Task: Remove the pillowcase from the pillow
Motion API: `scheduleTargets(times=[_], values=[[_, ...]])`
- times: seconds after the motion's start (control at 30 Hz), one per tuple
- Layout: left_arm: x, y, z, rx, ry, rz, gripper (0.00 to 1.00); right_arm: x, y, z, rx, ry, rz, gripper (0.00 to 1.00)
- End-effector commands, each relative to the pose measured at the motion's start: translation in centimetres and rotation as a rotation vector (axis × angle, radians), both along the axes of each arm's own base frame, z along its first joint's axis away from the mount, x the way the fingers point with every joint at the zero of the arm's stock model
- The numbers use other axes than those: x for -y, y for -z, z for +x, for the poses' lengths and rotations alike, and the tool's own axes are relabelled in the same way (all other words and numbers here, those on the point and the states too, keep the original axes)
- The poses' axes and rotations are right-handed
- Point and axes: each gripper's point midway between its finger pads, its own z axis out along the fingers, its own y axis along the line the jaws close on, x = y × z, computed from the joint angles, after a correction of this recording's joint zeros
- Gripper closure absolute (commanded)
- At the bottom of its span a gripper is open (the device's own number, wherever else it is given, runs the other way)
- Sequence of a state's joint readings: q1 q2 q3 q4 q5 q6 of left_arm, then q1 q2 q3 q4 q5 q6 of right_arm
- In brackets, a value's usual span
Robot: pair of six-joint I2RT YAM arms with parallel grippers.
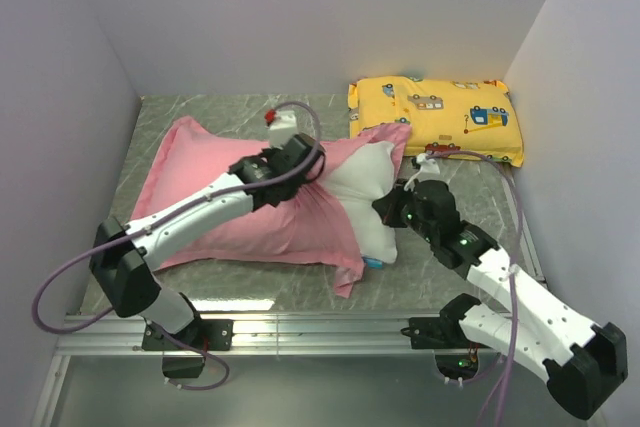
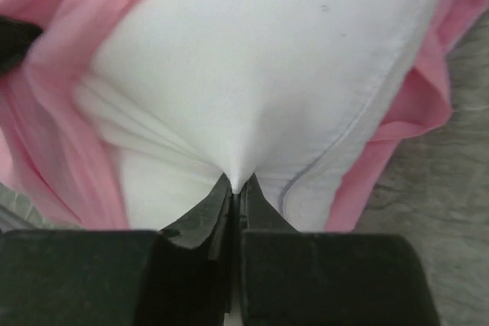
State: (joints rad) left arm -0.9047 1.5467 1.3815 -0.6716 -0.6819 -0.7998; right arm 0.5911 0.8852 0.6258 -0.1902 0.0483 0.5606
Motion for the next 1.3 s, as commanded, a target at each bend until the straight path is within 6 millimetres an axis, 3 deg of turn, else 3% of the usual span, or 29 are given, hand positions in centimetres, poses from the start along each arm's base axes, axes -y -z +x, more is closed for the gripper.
scheduleTargets(times=[0.0,0.07,0.13,0.17,0.27,0.33,0.37,0.43,0.47,0.53,0.57,0.67,0.77,1.07,1.27], values=[[-10.0,-3.4,1.9,0.069,-0.199,0.14,0.99,6.3,-2.7,-0.1,0.045,0.212,-0.13,1.0],[-13.4,-4.5,2.4,0.085,-0.272,0.141,0.99,7.8,-4.6,-0.5,0.091,0.255,-0.128,1.0],[-15.4,-4.8,2.7,0.083,-0.305,0.14,0.99,9.1,-6.3,-1.2,0.114,0.288,-0.124,1.0],[-17.6,-5.4,2.9,0.097,-0.361,0.132,1.0,9.6,-6.7,-1.4,0.122,0.3,-0.128,1.0],[-20.2,-5.6,3.3,0.095,-0.405,0.101,1.0,10.5,-8.1,-2.1,0.147,0.322,-0.121,1.0],[-18.9,-5.1,3.5,0.089,-0.344,0.053,0.99,10.0,-8.1,-2.0,0.147,0.303,-0.11,1.0],[-16.2,-5.1,3.3,0.083,-0.242,-0.012,0.99,9.4,-7.8,-1.9,0.136,0.276,-0.1,1.0],[-13.7,-4.2,2.7,0.08,-0.166,-0.049,0.99,8.4,-6.4,-1.4,0.097,0.248,-0.101,1.0],[-11.5,-4.7,2.2,0.102,-0.102,-0.084,0.93,7.9,-6.0,-1.2,0.087,0.235,-0.092,1.0],[-9.6,-4.6,1.3,0.1,-0.046,-0.107,0.82,7.2,-4.8,-0.7,0.068,0.221,-0.084,1.0],[-8.2,-5.0,0.3,0.106,-0.002,-0.114,0.66,7.2,-4.5,-0.6,0.064,0.22,-0.087,1.0],[-6.8,-6.5,-1.7,0.133,0.04,-0.145,0.33,7.2,-3.8,-0.4,0.051,0.222,-0.106,1.0],[-5.5,-7.6,-4.5,0.156,0.098,-0.221,0.2,7.1,-4.1,-0.4,0.055,0.216,-0.101,1.0],[-3.0,0.8,-12.2,0.009,0.149,-0.205,0.17,7.2,-5.7,-0.1,0.072,0.215,-0.115,1.0],[-1.3,4.6,-13.5,-0.007,0.135,-0.199,0.17,7.3,-5.6,-0.1,0.071,0.215,-0.127,1.0]])
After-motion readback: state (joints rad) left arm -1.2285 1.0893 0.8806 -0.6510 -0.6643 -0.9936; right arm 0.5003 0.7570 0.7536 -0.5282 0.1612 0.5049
